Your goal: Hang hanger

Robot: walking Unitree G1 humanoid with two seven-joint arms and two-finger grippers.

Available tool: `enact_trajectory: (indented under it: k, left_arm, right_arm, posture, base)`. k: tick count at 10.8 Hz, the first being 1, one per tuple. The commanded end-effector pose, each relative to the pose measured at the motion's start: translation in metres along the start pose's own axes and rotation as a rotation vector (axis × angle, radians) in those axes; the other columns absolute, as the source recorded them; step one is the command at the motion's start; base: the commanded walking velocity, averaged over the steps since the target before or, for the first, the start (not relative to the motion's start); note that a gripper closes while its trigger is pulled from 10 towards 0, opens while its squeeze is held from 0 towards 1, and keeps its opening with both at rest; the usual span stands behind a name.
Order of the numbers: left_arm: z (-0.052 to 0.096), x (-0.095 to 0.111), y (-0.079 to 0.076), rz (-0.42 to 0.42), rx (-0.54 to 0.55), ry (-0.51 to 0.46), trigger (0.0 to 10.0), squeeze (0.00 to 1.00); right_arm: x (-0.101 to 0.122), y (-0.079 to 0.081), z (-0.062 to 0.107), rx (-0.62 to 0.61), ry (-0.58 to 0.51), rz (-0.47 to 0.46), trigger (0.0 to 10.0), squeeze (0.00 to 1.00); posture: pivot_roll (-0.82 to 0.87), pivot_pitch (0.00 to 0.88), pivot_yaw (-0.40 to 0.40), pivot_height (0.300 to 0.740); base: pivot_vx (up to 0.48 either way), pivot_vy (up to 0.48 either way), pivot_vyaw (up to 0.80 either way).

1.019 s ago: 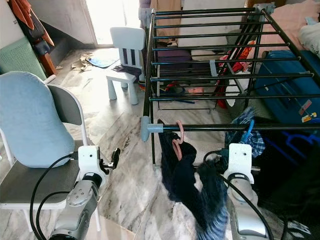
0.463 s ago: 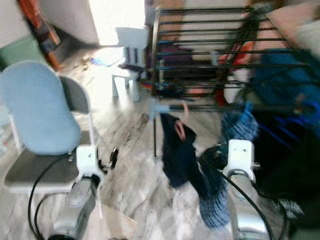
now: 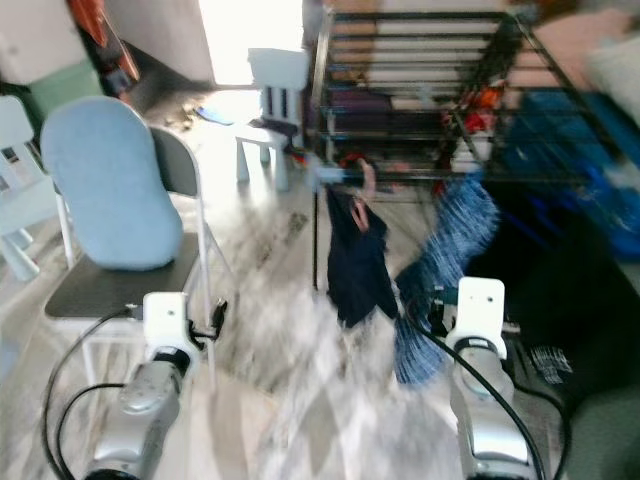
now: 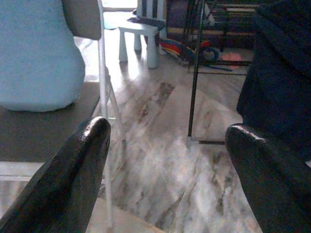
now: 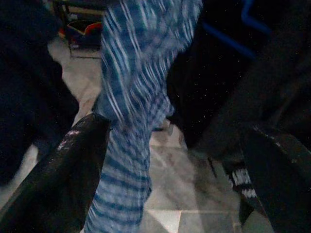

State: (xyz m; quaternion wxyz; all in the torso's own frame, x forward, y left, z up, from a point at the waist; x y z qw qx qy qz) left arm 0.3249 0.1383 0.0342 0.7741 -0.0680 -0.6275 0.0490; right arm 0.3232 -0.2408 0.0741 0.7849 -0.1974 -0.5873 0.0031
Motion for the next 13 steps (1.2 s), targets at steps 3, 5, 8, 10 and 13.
enact_trajectory:
  k: [3,5,8,10,13]
  left_arm:
    - [0.0,0.001,0.008,-0.037,-0.007,0.004,10.0,0.0]
    - [-0.004,0.01,0.008,-0.148,-0.103,0.009,10.0,0.0]
    - [-0.007,-0.027,0.05,-0.229,-0.046,0.182,10.0,0.0]
    - [-0.001,-0.055,0.085,-0.044,0.122,0.313,10.0,0.0]
    - [0.004,-0.068,0.101,-0.05,0.211,0.398,10.0,0.0]
  right_arm:
    - [0.003,0.01,-0.006,0.058,-0.012,0.0,10.0,1.0]
    - [0.003,0.038,-0.019,0.221,0.019,0.018,10.0,1.0]
    - [0.001,0.093,-0.027,0.528,0.03,0.029,10.0,0.0]
    - [-0.024,0.1,-0.032,0.519,0.134,-0.023,10.0,0.0]
    - [-0.069,0.102,-0.021,0.484,0.349,-0.103,10.0,0.0]
  posture:
    - [-0.12,0.0,0.046,0.74]
    - [-0.11,0.0,0.039,0.74]
    - [-0.08,0.0,0.043,0.74]
    - [-0.06,0.0,0.017,0.74]
    - [-0.06,0.0,0.031,0.74]
  base:
    - [-0.335,0.0,0.0]
    - [0.0,0.0,0.0]
    - [0.0,0.0,0.0]
    - [0.0,0.0,0.0]
    - [0.0,0.0,0.0]
Point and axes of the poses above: a point about 5 cm out from each wrist's last joint towards the gripper, its own z axis pointing back from the gripper into the wrist, its own x axis along the axis of the wrist's last joint, y = z × x, the point moved 5 cm from there along -z, pointing out of the wrist towards the gripper, and after that the axes turned 7 degrees about z, right-handed, at the moved point
